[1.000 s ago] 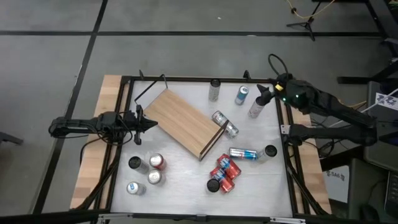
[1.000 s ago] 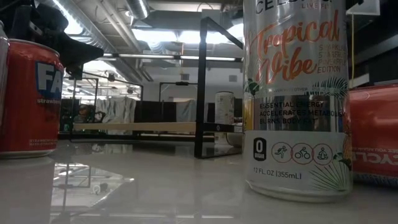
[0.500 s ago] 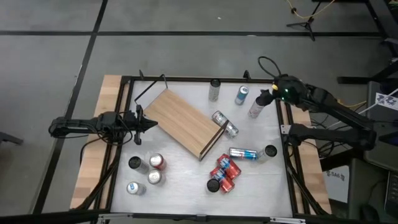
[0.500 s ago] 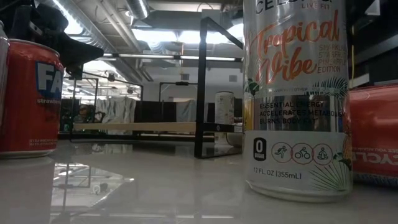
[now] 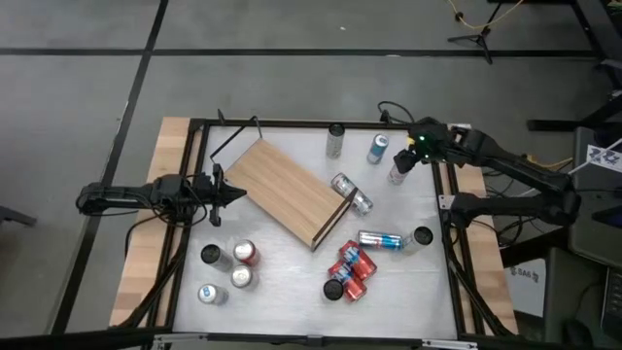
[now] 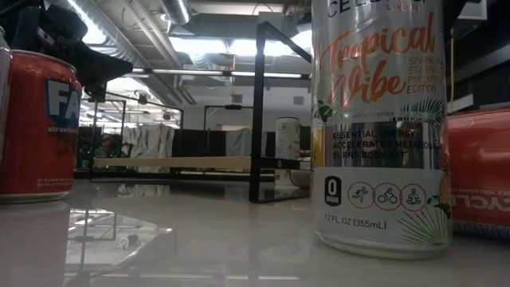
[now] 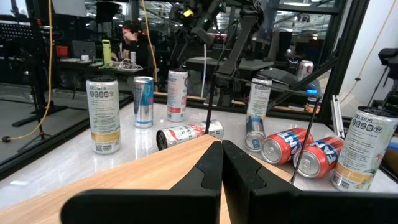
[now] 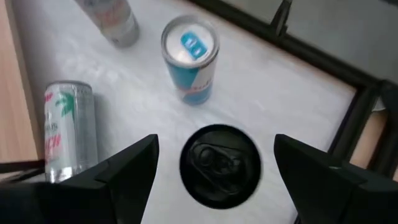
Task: Place canned beverage on shelf
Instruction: Put the right white-pink soda can on the shelf
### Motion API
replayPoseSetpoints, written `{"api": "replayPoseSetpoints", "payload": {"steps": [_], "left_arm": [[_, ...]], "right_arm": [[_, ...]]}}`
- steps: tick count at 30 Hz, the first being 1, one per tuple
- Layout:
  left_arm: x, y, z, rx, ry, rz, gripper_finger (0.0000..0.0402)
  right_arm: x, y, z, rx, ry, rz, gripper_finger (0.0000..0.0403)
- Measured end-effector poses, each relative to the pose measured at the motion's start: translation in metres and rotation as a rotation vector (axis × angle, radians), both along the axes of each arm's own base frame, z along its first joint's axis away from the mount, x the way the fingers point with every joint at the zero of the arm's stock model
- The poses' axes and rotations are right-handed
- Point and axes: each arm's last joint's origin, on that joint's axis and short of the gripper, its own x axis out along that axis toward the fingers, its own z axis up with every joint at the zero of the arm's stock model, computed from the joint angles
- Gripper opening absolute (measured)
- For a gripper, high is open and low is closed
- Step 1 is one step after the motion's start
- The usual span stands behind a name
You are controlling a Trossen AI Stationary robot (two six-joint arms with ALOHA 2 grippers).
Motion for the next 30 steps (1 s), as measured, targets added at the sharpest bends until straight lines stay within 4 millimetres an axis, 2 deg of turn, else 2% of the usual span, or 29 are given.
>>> {"api": "replayPoseSetpoints", "payload": {"steps": [14,30], "left_arm": [[0.000,0.000,0.000,0.000,0.000,0.000,0.0000],[0.000,0.000,0.000,0.000,0.000,-0.001,0.0000]], "right_arm": [[0.017,-0.010,-0.026,0.105,0.182,0.000,0.0314],[0.019,-0.009,-0.030,0.152,0.190,0.017,0.0314]]}}
